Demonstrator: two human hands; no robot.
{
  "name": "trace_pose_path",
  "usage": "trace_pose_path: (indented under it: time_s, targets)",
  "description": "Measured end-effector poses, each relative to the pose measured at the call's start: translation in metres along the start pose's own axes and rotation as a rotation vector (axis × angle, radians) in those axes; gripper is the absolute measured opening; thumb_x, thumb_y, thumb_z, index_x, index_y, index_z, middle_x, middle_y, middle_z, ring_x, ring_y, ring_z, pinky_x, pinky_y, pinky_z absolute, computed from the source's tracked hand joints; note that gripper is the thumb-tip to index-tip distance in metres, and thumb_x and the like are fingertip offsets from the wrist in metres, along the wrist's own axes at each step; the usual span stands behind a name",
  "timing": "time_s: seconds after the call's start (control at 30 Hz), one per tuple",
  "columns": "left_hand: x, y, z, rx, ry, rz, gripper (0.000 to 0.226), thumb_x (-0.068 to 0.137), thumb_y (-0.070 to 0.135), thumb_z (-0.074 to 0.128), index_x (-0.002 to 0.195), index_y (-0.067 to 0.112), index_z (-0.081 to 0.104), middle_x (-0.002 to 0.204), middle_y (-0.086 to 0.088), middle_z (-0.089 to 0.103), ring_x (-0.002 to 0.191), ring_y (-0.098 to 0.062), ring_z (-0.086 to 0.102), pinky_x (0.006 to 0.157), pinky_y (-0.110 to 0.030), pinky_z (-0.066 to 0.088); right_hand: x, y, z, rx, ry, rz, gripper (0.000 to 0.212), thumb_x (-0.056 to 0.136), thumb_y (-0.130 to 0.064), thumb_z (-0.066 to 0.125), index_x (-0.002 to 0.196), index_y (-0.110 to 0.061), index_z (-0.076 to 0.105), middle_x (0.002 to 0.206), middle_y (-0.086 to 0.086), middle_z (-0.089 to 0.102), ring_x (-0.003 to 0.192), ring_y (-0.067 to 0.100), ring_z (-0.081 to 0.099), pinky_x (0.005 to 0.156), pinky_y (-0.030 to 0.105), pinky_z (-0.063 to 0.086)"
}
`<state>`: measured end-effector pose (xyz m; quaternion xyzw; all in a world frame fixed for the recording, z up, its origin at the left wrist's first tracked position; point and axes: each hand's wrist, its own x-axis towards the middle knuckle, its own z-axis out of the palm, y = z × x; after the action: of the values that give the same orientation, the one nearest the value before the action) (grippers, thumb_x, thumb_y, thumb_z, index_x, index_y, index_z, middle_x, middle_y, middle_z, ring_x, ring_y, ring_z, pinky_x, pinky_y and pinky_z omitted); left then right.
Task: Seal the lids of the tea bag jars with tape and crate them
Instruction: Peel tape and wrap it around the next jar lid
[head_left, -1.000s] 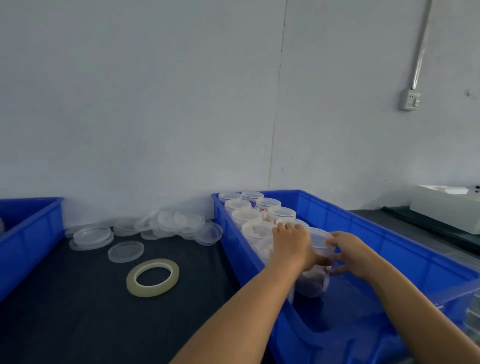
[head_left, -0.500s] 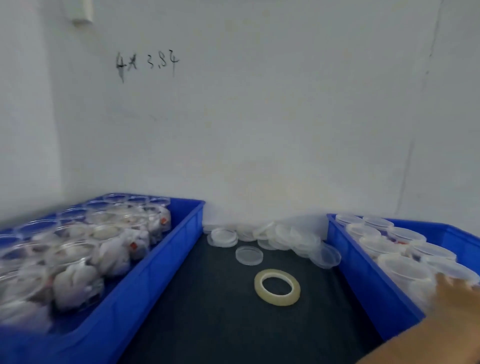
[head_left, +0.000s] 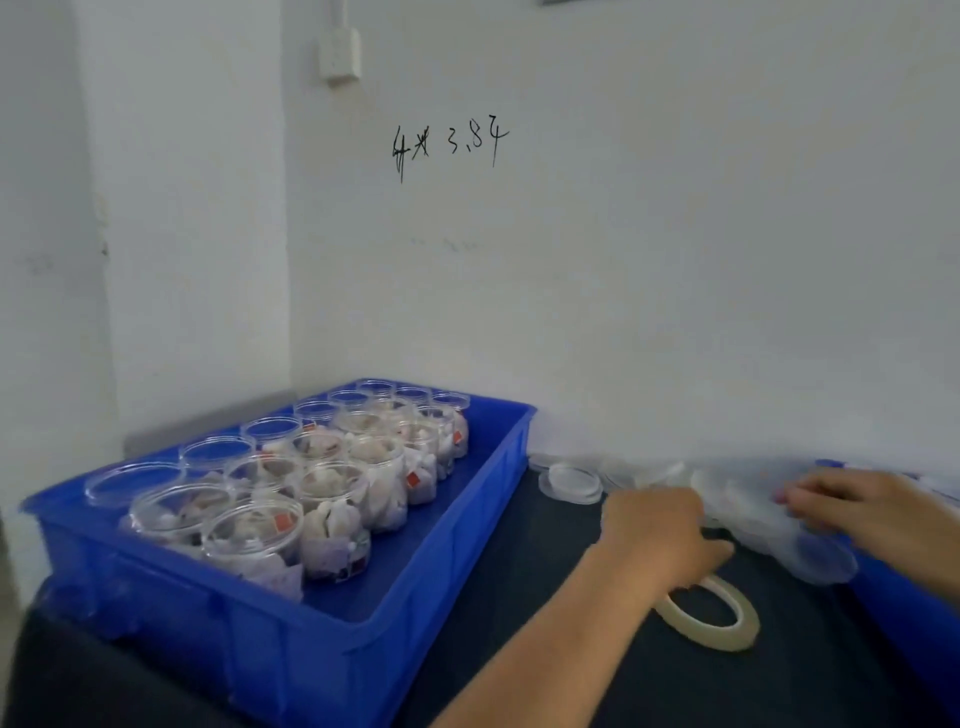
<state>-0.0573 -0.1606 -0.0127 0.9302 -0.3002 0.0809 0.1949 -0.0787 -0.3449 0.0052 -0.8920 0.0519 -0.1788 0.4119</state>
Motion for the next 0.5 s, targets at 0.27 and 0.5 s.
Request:
trace_pose_path:
  time_s: [0.27, 0.5]
  targets:
    - [-0.100, -0.104, -0.059, 0.370, 0.167, -0.323, 0.036, 0.094, 0.047, 0.052, 0.113, 0.016, 0.056, 0.112, -0.005, 0.062, 0.103, -0.027, 0.059, 0.073, -0.034, 0.036, -0.010, -0.114, 0.151, 0.222, -0.348, -0.098, 0.020, 0.096, -0.003, 0.049, 0.090, -0.003, 0.068, 0.089, 0.009, 0.069, 0.075, 0.009, 0.062, 0.048, 0.002, 0.039]
    - [-0.155, -0.192, -0.116, 0.376, 0.200, -0.671, 0.060, 0.081, 0.059, 0.063, 0.126, 0.022, 0.053, 0.130, -0.002, 0.057, 0.116, -0.024, 0.055, 0.085, -0.035, 0.044, -0.026, -0.179, 0.240, 0.328, -0.500, -0.148, 0.022, 0.091, -0.001, 0.047, 0.084, -0.004, 0.068, 0.090, 0.018, 0.071, 0.094, 0.032, 0.068, 0.091, 0.039, 0.055]
